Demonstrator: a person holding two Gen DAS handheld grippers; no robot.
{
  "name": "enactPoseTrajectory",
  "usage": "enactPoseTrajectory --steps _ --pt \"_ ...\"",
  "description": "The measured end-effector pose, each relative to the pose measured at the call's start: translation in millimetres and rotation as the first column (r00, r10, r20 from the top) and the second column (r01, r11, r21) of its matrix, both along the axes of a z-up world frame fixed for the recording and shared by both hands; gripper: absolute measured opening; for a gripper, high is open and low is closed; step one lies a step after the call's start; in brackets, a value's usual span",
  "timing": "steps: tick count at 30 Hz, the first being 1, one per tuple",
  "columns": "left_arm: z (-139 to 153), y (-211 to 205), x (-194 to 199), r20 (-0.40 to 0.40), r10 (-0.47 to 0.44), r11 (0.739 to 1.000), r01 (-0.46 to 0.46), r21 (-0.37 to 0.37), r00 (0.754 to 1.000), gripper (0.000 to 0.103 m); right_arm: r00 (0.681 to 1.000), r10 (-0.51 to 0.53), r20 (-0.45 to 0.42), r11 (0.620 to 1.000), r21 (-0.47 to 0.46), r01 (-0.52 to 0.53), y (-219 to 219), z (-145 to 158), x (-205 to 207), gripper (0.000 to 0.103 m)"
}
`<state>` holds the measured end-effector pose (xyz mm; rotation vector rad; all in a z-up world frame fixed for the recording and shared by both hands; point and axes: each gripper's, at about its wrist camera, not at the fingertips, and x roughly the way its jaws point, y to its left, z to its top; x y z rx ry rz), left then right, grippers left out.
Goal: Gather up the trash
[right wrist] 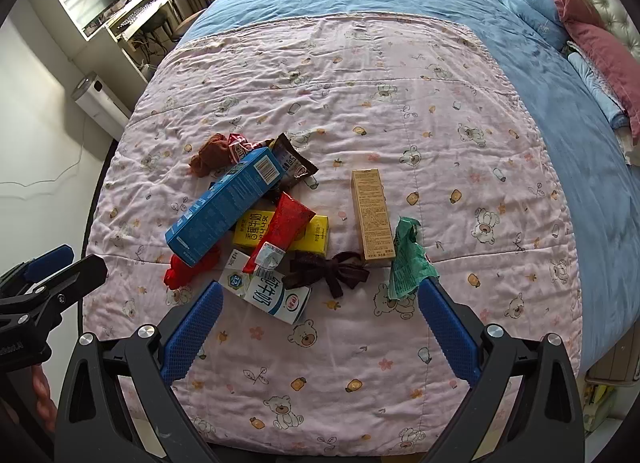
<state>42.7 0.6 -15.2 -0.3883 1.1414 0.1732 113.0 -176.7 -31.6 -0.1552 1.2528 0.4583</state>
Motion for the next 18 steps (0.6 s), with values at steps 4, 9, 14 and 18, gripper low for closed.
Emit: enactPoseTrajectory --steps 4,9,14,18 --pt "-2 3 5 -0.006 0.000 1.000 0.000 -0.008 1.000 0.099 1.000 -0.001 -0.007 1.000 0.002 0.001 2 -1 3 0.094" --pt "-8 6 14 -0.021 -0.003 1.000 0.002 -0.020 1.000 0.099 1.000 -0.009 -0.018 1.000 -0.002 0.008 5 -5 9 0.094" --pt "-17 9 24 -0.040 -0.009 0.999 0.008 -0.031 0.999 0.099 0.999 -0.016 -0.034 1.000 -0.013 0.015 6 -12 15 0.094" --pt "-32 12 35 -0.088 -0.029 0.999 0.026 -0.040 0.996 0.099 0.998 -0.025 -0.049 0.999 -0.028 0.023 7 -23 21 0.094"
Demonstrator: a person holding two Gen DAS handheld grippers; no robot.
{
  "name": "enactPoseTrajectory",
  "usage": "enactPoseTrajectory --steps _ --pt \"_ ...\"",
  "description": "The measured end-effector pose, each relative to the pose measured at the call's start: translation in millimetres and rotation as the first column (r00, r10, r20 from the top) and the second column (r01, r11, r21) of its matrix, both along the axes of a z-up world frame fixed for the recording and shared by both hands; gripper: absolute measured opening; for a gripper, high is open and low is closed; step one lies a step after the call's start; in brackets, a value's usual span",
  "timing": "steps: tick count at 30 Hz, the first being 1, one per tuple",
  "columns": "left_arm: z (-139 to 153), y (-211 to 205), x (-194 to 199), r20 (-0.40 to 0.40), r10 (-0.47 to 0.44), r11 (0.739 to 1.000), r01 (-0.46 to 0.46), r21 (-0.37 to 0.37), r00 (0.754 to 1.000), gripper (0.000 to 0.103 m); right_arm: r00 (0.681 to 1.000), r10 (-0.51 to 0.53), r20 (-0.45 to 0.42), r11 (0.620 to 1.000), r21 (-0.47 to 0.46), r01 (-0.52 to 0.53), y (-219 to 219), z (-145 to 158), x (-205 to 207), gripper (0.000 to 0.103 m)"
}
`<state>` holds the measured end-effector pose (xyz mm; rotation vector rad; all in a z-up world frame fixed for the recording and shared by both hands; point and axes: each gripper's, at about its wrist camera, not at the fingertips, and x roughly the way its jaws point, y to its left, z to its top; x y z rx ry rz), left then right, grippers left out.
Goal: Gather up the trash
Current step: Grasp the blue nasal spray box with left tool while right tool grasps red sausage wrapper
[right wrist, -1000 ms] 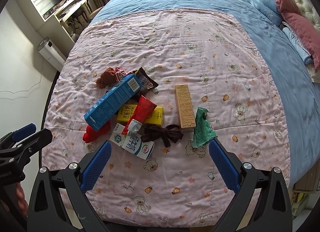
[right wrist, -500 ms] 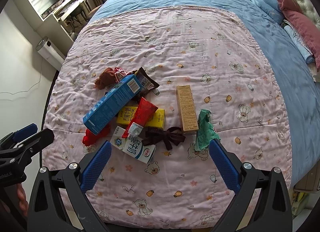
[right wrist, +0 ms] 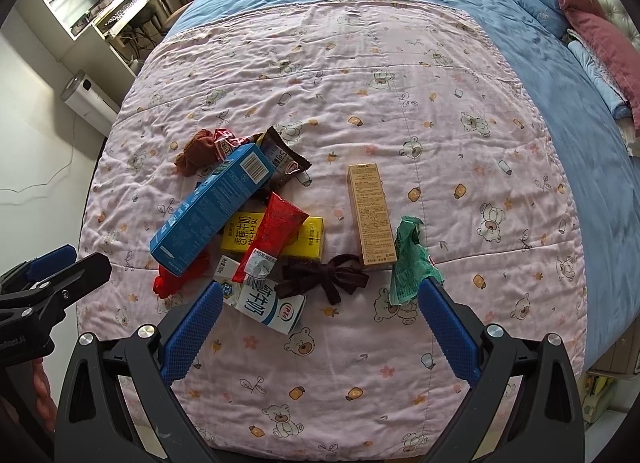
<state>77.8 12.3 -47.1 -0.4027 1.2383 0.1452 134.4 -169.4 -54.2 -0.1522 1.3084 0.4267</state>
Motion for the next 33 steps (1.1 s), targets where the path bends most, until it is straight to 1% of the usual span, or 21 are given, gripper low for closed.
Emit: enactPoseTrajectory --steps 4,6,9,12,15,17,19,20,23,24,25,33 --pt "-23 4 13 -0.051 -0.027 1.000 0.026 -0.010 0.998 0.099 1.000 -0.015 -0.021 1.000 -0.011 0.014 3 -14 8 0.094" --pt "-37 6 23 -0.088 -0.044 0.999 0.042 -0.017 0.995 0.099 0.999 -0.024 -0.033 1.000 -0.013 0.023 4 -21 12 0.094" --pt "-59 9 39 -0.114 -0.073 0.997 0.070 -0.025 0.991 0.099 0.998 -0.032 -0.050 0.999 -0.021 0.031 8 -33 19 0.094" --pt "-84 13 57 -0.157 -0.095 0.995 0.092 -0.027 0.983 0.098 0.997 -0.035 -0.067 0.999 -0.026 0.034 13 -45 26 0.094" --pt "-108 19 75 -0.202 -0.109 0.994 0.101 -0.049 0.973 0.091 0.996 -0.036 -0.087 0.999 -0.028 0.033 18 -57 33 0.094" --pt "-122 21 84 -0.233 -0.118 0.993 0.110 -0.045 0.965 0.087 0.993 -0.043 -0.107 0.999 -0.022 0.041 22 -64 38 0.094" --pt "-136 24 89 -0.259 -0.123 0.992 0.108 -0.070 0.958 0.075 0.991 -0.051 -0.127 0.999 -0.010 0.050 25 -70 42 0.094" --pt "-141 26 90 -0.266 -0.122 0.991 0.103 -0.085 0.956 0.075 0.990 -0.052 -0.134 0.999 -0.009 0.051 27 -73 45 0.094" --pt "-147 29 91 -0.255 -0.132 0.985 0.096 -0.146 0.958 0.065 0.988 -0.049 -0.147 0.999 0.001 0.050 33 -78 49 0.094" --pt "-148 28 91 -0.257 -0.138 0.982 0.099 -0.159 0.956 0.058 0.987 -0.049 -0.150 0.999 0.002 0.049 35 -79 51 0.094" --pt "-149 27 91 -0.260 -0.144 0.980 0.102 -0.170 0.955 0.054 0.987 -0.048 -0.156 0.999 0.003 0.049 36 -81 52 0.094" --pt "-139 31 87 -0.218 -0.140 0.975 0.096 -0.199 0.966 0.051 0.977 -0.034 -0.211 0.999 0.001 0.034 49 -105 57 0.091"
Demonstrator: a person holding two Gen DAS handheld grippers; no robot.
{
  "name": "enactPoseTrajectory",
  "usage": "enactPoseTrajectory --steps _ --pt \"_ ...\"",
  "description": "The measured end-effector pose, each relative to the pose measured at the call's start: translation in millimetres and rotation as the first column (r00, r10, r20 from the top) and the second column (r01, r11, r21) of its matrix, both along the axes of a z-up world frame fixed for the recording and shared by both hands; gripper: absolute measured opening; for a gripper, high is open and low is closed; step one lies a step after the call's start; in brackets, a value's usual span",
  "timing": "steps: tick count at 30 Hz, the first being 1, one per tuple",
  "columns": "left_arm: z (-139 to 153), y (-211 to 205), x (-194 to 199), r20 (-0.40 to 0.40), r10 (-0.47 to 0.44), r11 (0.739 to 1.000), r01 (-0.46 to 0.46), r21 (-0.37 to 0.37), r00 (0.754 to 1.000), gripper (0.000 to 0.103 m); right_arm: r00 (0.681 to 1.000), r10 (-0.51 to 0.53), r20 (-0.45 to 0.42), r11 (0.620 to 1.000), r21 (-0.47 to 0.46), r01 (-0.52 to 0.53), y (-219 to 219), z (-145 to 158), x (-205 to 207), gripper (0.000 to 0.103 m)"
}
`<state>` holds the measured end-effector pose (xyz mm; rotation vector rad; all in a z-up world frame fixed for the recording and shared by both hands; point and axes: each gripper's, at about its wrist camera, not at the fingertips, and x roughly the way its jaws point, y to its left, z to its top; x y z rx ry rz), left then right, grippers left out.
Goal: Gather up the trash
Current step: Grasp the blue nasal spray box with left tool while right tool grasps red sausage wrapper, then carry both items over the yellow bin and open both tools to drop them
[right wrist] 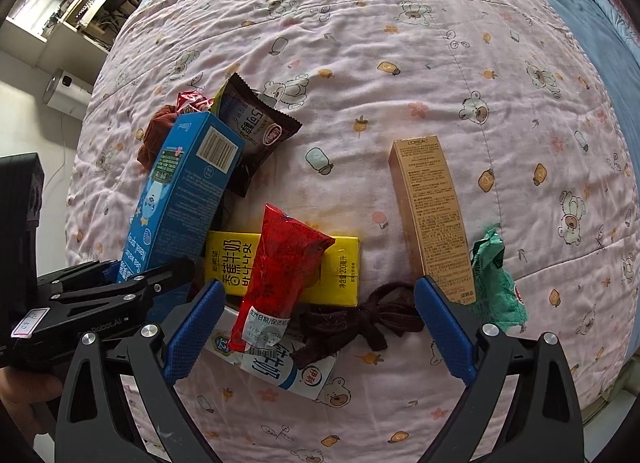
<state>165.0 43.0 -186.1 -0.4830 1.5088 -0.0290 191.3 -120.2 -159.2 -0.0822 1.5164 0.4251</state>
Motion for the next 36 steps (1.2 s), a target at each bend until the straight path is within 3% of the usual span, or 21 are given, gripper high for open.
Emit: enactPoseTrajectory --steps 4,7,10,11,12,17,25,36 --pt "9 7 -5 0.024 0.010 1.000 -0.010 -0.007 1.000 0.050 0.999 -0.005 -0.043 1.000 -0.014 0.004 7 -19 1 0.083" --pt "15 11 -9 0.034 0.018 1.000 -0.017 -0.012 0.999 0.050 0.995 -0.003 -0.102 1.000 -0.011 0.002 12 -34 0 0.068" --pt "23 13 -14 0.051 0.030 0.999 -0.029 -0.012 0.998 0.050 0.996 -0.004 -0.086 0.999 -0.046 0.000 14 -36 -2 0.053" --pt "26 14 -16 0.059 0.032 0.999 -0.031 -0.014 0.998 0.050 0.996 -0.005 -0.085 0.999 -0.041 0.002 12 -34 -2 0.041" --pt "30 14 -18 0.066 0.033 0.999 -0.032 -0.017 0.997 0.050 0.996 -0.005 -0.091 1.000 -0.027 0.003 10 -33 -2 0.036" --pt "53 2 -28 0.112 0.001 1.000 0.002 -0.026 0.994 0.050 0.999 -0.006 -0.043 1.000 -0.001 0.006 -2 -8 -9 0.035" --pt "90 -45 -61 0.189 -0.111 0.991 0.124 -0.055 0.976 0.050 0.993 -0.115 0.034 0.992 0.058 0.113 -46 39 -43 0.035" --pt "108 -147 -113 0.242 -0.323 0.938 0.344 -0.047 0.915 0.050 0.943 -0.320 0.090 0.947 0.047 0.317 -165 62 -131 0.035"
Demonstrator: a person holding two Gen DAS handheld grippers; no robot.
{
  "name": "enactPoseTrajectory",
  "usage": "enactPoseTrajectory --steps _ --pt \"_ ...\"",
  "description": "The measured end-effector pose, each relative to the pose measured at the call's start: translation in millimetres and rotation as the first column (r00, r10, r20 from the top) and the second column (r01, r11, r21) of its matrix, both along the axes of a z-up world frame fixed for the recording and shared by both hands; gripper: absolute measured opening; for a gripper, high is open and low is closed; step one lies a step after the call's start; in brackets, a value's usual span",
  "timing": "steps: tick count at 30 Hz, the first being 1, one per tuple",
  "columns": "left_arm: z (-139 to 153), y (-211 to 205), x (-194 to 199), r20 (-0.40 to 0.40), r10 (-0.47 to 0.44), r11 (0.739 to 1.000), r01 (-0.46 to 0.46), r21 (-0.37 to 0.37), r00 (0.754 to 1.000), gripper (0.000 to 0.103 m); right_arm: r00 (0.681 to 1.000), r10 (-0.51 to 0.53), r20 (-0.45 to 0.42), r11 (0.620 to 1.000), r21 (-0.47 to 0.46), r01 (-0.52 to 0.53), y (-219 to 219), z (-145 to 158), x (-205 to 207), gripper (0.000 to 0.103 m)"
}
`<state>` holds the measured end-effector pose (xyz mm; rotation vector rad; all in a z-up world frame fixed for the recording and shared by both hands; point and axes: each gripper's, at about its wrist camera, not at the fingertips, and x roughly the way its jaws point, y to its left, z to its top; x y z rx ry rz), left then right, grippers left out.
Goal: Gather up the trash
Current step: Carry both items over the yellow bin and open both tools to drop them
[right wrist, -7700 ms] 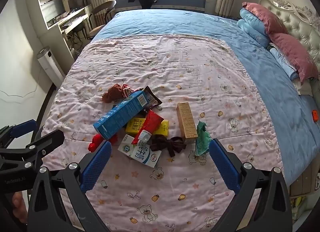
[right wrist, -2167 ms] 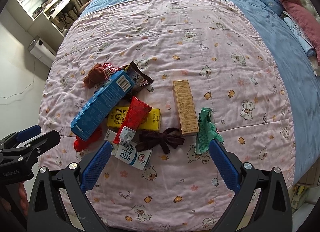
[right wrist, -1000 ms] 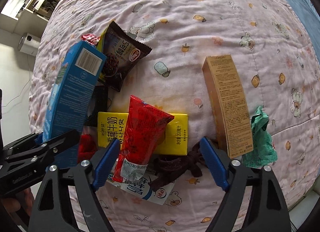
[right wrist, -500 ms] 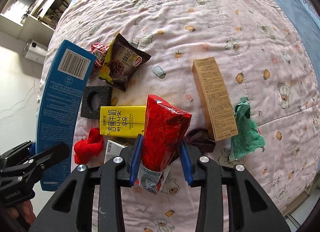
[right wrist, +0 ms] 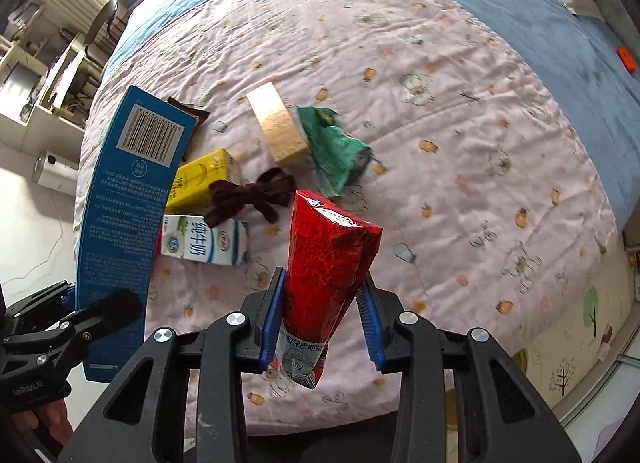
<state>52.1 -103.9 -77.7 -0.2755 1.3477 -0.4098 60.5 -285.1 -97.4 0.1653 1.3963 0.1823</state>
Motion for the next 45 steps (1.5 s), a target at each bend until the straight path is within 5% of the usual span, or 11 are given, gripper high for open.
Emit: enactPoseTrajectory --steps 11,24,29,36,37,40,42,45 --pt "-11 -165 -64 -0.052 -0.245 0.969 0.245 0.004 0.968 0.050 0.978 -0.207 -0.035 0.978 -0.010 0.207 -159 -4 -108 0.035" --pt "-66 -356 -159 -0.174 -0.547 0.833 0.553 -0.019 0.819 0.050 0.859 -0.488 -0.154 0.873 -0.056 0.485 -317 -44 -252 0.036" --pt "-90 -391 -182 -0.214 -0.625 0.768 0.640 0.001 0.750 0.050 0.826 -0.533 -0.183 0.844 -0.056 0.533 -340 -59 -279 0.036" --pt "-116 -404 -186 -0.257 -0.630 0.753 0.657 0.025 0.732 0.050 0.812 -0.546 -0.207 0.834 -0.050 0.549 -347 -74 -295 0.036" --pt "-118 -404 -187 -0.261 -0.632 0.751 0.660 0.028 0.730 0.050 0.810 -0.548 -0.210 0.833 -0.049 0.551 -348 -76 -297 0.038" --pt "-123 -405 -187 -0.262 -0.641 0.741 0.670 0.034 0.722 0.053 0.797 -0.566 -0.213 0.821 -0.054 0.569 -353 -80 -302 0.068" --pt "-127 -411 -189 -0.268 -0.645 0.734 0.678 0.045 0.716 0.069 0.789 -0.580 -0.203 0.812 -0.063 0.581 -356 -81 -305 0.070" --pt "-131 -412 -191 -0.277 -0.642 0.735 0.677 0.045 0.715 0.073 0.779 -0.591 -0.210 0.804 -0.077 0.589 -360 -84 -309 0.070"
